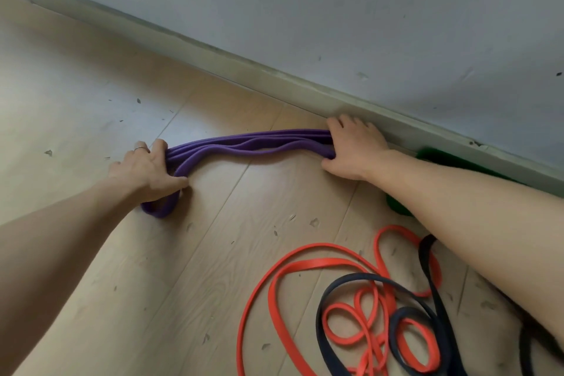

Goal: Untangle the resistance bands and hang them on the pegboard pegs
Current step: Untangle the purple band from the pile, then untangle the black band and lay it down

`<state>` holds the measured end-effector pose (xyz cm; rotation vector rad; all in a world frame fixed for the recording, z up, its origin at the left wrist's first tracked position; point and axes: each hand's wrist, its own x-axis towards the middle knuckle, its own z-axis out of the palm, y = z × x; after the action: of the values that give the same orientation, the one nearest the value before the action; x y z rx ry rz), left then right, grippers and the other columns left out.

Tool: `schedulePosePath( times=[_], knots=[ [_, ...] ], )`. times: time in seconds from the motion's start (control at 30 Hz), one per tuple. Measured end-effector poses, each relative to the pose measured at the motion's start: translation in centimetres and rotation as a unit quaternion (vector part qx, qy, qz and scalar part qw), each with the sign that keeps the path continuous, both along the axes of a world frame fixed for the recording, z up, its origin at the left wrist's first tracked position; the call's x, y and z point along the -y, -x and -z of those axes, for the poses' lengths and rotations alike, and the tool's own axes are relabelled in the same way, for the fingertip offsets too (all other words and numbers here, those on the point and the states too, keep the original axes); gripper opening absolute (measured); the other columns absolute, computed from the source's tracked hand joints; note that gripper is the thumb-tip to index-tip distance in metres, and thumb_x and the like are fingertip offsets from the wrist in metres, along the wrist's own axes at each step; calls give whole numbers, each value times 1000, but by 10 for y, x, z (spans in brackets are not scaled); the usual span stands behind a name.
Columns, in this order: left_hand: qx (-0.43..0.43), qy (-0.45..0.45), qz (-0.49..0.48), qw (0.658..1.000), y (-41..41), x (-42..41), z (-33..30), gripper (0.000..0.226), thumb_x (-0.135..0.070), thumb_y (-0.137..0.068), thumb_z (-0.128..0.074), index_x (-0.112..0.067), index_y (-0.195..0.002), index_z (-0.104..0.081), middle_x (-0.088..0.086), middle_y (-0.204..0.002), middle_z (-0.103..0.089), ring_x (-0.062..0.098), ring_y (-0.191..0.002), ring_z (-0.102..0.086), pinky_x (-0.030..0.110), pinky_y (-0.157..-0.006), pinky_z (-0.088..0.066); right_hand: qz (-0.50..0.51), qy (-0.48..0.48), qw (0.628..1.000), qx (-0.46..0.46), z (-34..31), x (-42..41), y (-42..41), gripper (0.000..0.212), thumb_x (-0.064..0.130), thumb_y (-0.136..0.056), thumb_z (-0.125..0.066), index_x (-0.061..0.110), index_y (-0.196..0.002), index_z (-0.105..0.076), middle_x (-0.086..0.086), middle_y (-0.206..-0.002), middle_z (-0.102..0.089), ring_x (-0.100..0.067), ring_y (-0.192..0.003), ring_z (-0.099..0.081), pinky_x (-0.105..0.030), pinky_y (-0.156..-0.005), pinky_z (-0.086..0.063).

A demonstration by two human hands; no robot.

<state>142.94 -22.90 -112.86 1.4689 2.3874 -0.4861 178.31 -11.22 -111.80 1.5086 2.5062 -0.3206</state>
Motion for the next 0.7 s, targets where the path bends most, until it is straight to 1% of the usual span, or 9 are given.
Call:
schedulePosePath(
  times=[0.1,0.2,0.3,0.37,0.47,0.5,0.57,0.63,0.7],
  knots=[
    [26,37,-16,999,-3,1,-1,94,-60,-66,-81,-23,-138,-32,15,-125,-42,38,-119,-48,51,-97,-45,9,17,1000,8,-3,2,-12,72,50,-83,-70,16,-140,-43,-10,-134,-50,-31,-123,-50,-41,-99,-43],
    [33,71,-18,997,-4,6,-3,103,-50,-58,-85,-28,-138,-25,9,-121,-33,35,-121,-42,49,-96,-45,5,8,1000,3,-3,4,-17,56,41,-87,-69,16,-132,-49,-8,-126,-53,-28,-115,-52,-38,-90,-42],
    [10,76,10,997,2,11,-4,83,-30,-63,-79,-28,-128,-27,7,-116,-37,31,-110,-44,46,-89,-51,-6,-8,1000,-16,-2,3,-24,28,25,-94,-62,17,-119,-55,-7,-115,-59,-24,-100,-52,-33,-79,-36],
    [-1,44,37,998,10,13,-5,60,-16,-69,-67,-24,-119,-34,6,-109,-42,31,-96,-49,44,-79,-54,-17,-28,999,-15,-1,1,-29,21,22,-97,-59,19,-117,-57,-6,-113,-61,-25,-100,-55,-33,-77,-33],
    [-21,17,75,997,10,17,-6,42,-10,-77,-60,-20,-111,-38,6,-106,-47,29,-85,-50,37,-68,-46,-14,-41,999,-16,0,1,-33,19,23,-99,-59,18,-118,-57,-6,-113,-62,-26,-102,-57,-32,-77,-34],
    [-38,14,80,996,6,19,-6,39,-11,-79,-59,-20,-111,-37,6,-108,-49,28,-86,-51,38,-72,-45,-7,-38,999,-21,2,1,-33,21,23,-99,-60,18,-119,-57,-7,-114,-61,-26,-103,-57,-33,-77,-35],
    [-69,23,72,995,-5,20,-5,46,-15,-79,-59,-20,-118,-35,8,-116,-51,30,-100,-55,44,-92,-44,13,-15,999,-29,2,2,-30,31,24,-96,-63,16,-124,-55,-9,-119,-59,-27,-106,-56,-34,-79,-39],
    [-77,39,52,995,-18,19,-9,73,-24,-75,-66,-23,-136,-25,13,-131,-47,34,-125,-48,55,-109,-34,20,5,999,-30,-1,5,-29,50,28,-91,-69,16,-135,-50,-10,-126,-56,-28,-113,-54,-36,-85,-44],
    [-72,43,68,994,-32,15,-18,102,-37,-71,-74,-26,-149,-10,17,-146,-35,36,-140,-33,60,-114,-25,5,0,1000,-27,-6,11,-31,67,29,-86,-74,18,-144,-43,-10,-135,-51,-30,-121,-50,-39,-95,-45]
  ],
)
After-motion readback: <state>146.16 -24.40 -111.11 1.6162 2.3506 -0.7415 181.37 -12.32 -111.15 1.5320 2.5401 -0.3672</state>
